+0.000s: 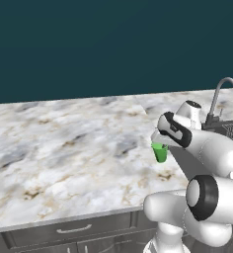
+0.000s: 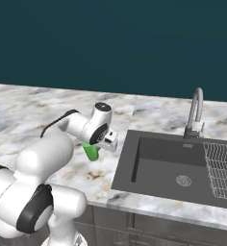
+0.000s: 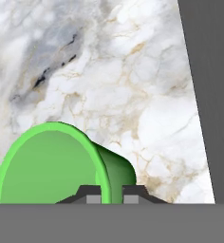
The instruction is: Pick the cup and bowl from the counter and place them on the counter next to the sink.
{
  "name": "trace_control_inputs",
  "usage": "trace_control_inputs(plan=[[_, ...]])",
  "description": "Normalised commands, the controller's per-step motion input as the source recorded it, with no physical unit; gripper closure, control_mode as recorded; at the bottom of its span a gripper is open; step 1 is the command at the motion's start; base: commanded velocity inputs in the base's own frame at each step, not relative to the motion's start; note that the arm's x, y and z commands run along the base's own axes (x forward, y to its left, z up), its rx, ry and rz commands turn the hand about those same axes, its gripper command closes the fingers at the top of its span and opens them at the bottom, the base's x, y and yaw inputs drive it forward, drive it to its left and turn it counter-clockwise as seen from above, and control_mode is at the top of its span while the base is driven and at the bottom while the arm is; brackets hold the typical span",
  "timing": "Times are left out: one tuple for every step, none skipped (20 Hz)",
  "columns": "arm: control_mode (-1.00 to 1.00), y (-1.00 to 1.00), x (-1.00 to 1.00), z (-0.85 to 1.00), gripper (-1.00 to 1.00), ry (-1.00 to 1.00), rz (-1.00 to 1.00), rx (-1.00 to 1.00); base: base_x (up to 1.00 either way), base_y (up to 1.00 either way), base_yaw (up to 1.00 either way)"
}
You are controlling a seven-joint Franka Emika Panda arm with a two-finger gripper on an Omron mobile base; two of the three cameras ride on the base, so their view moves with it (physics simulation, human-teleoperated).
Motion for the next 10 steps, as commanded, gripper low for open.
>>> trace_control_inputs(plan=[[-1.0,0.0,0.26,-0.21,1.0,0.0,-0.15,-0.03,0.0,0.0,0.0],[-1.0,-0.03,0.24,-0.18,1.0,0.0,-0.15,-0.03,0.0,0.0,0.0],[-1.0,-0.06,0.2,-0.14,1.0,0.0,-0.15,-0.03,0.0,0.0,0.0],[-1.0,-0.13,0.21,-0.09,1.0,0.0,-0.15,-0.01,0.0,0.0,0.0],[-1.0,-0.12,0.19,-0.07,1.0,0.0,-0.14,-0.01,0.0,0.0,0.0],[-1.0,-0.16,0.16,-0.04,1.0,0.0,-0.14,0.0,0.0,0.0,0.0],[-1.0,-0.16,0.13,-0.03,1.0,0.0,-0.13,0.0,0.0,0.0,0.0],[-1.0,-0.19,0.06,-0.01,1.0,0.0,-0.12,0.0,0.0,0.0,0.0],[-1.0,-0.19,0.0,-0.03,1.0,0.0,-0.12,0.0,0.0,0.0,0.0],[-1.0,-0.21,0.0,-0.06,1.0,0.0,-0.11,0.0,0.0,0.0,0.0]])
